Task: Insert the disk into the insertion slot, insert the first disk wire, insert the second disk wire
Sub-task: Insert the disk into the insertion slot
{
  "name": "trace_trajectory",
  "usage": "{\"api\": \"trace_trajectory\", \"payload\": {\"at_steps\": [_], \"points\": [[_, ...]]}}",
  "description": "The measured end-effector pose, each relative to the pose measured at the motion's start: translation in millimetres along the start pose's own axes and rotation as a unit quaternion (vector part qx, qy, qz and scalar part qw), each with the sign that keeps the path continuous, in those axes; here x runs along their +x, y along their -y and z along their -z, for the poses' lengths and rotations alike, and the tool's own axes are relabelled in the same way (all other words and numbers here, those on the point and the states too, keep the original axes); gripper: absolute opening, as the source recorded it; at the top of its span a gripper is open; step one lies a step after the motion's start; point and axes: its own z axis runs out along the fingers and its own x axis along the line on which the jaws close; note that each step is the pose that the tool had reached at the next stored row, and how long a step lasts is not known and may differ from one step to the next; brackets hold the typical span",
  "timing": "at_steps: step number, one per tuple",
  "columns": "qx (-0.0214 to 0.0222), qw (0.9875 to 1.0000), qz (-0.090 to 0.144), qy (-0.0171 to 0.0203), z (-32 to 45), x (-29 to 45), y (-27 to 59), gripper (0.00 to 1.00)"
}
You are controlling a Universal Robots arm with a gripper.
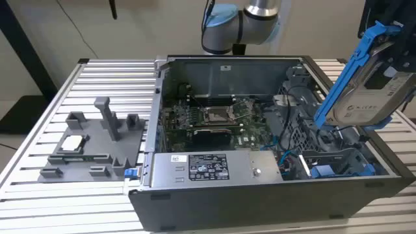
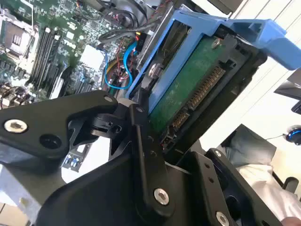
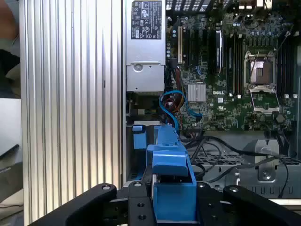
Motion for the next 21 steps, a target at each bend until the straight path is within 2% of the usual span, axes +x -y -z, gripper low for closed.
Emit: {"api": "trace_trajectory", "payload": {"at_steps": [21], "points": [[0.0000, 1.0000, 0.000, 0.0001, -1.0, 0.0, -0.2, 0.33]]}}
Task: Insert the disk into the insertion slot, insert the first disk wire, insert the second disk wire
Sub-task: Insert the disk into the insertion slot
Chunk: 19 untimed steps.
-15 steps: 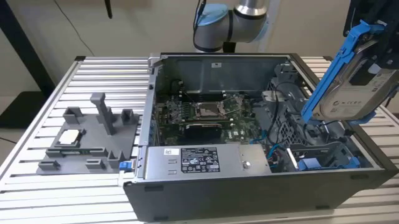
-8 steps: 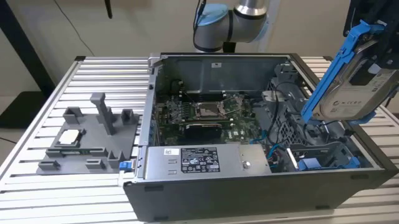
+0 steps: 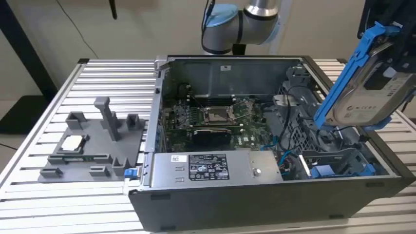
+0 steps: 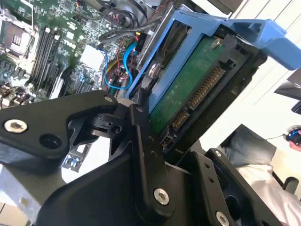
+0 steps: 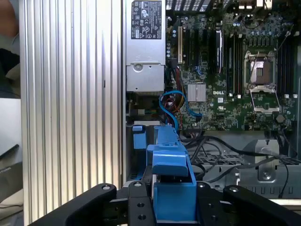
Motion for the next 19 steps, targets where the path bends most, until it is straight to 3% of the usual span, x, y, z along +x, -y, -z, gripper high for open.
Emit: {"api": "trace_trajectory", "payload": {"at_steps": [19], "points": [[0.0000, 1.0000, 0.000, 0.0000, -23.9, 14.1, 1.1, 0.33]]}}
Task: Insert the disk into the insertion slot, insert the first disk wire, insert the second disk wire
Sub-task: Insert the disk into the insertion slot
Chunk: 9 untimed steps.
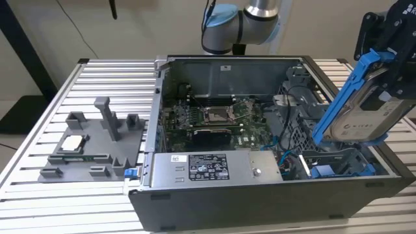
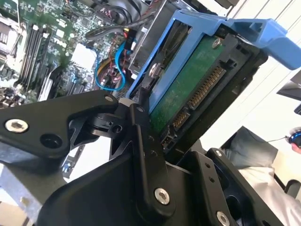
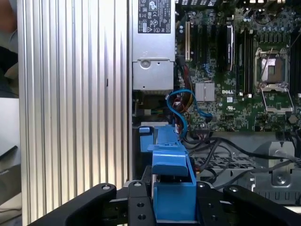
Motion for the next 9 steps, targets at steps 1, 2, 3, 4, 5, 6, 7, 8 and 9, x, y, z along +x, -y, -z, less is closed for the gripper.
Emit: {"api": "trace_trajectory", "payload": {"at_steps": [1, 2, 3, 4, 5, 6, 7, 8, 9], "points": [[0.0000, 1.0000, 0.000, 0.0000, -0.7, 0.2, 0.1, 0.33], [0.0000, 1.0000, 0.000, -0.0001, -1.3, 0.5, 0.1, 0.33], [0.0000, 1.0000, 0.000, -0.0001, -1.7, 0.8, 0.1, 0.33], [0.0000, 1.0000, 0.000, -0.0001, -2.1, 1.0, 0.1, 0.33], [0.0000, 1.0000, 0.000, -0.0001, -2.6, 1.3, 0.1, 0.33], [0.0000, 1.0000, 0.000, 0.0000, -3.2, 1.4, 0.2, 0.33], [0.0000, 1.0000, 0.000, 0.0000, -3.7, 1.6, 0.2, 0.33], [0.0000, 1.0000, 0.000, 0.0000, -4.5, 1.8, 0.2, 0.33], [0.0000, 1.0000, 0.000, -0.0001, -5.3, 1.8, 0.3, 0.33]]}}
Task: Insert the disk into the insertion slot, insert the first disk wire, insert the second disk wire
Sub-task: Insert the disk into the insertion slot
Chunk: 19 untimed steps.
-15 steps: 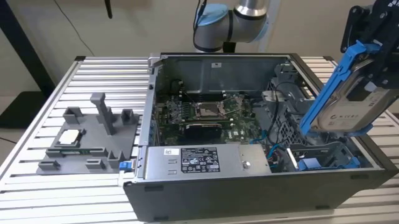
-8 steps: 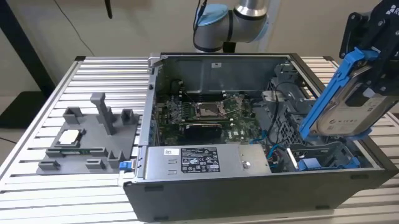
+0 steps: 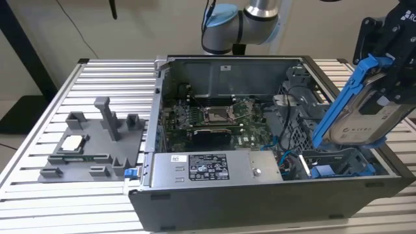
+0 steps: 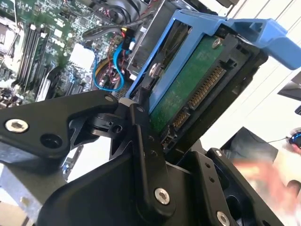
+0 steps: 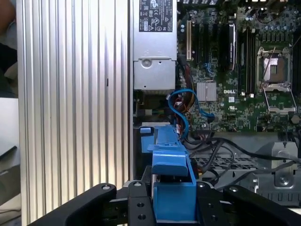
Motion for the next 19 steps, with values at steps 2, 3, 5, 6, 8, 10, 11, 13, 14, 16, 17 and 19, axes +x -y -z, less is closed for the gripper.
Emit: {"api": "trace_trajectory", "payload": {"at_steps": [2, 3, 5, 6, 8, 10, 11, 13, 14, 16, 17, 19], "points": [[-0.0008, 1.0000, 0.000, 0.0001, -2.6, 0.1, 0.1, 0.33], [-0.0012, 1.0000, 0.000, 0.0001, -4.1, 0.2, 0.2, 0.33], [-0.0014, 1.0000, 0.000, 0.0001, -7.1, 0.3, 0.3, 0.33], [-0.0015, 1.0000, 0.000, 0.0001, -8.7, 0.4, 0.3, 0.33], [-0.0016, 1.0000, 0.000, 0.0001, -12.1, 0.6, 0.5, 0.33], [-0.0017, 1.0000, 0.000, 0.0000, -15.4, 0.6, 0.8, 0.33], [-0.0017, 1.0000, 0.000, 0.0000, -17.1, 0.6, 0.9, 0.33], [-0.0017, 1.0000, 0.000, 0.0001, -20.6, 0.6, 1.3, 0.33], [-0.0017, 1.0000, 0.000, 0.0001, -21.8, 0.6, 1.7, 0.33], [-0.0017, 1.0000, 0.000, 0.0000, -23.9, 0.6, 2.6, 0.33], [-0.0017, 1.0000, 0.001, 0.0001, -24.8, 0.6, 3.2, 0.33], [-0.0017, 1.0000, 0.001, 0.0001, -26.7, 0.5, 4.9, 0.33]]}}
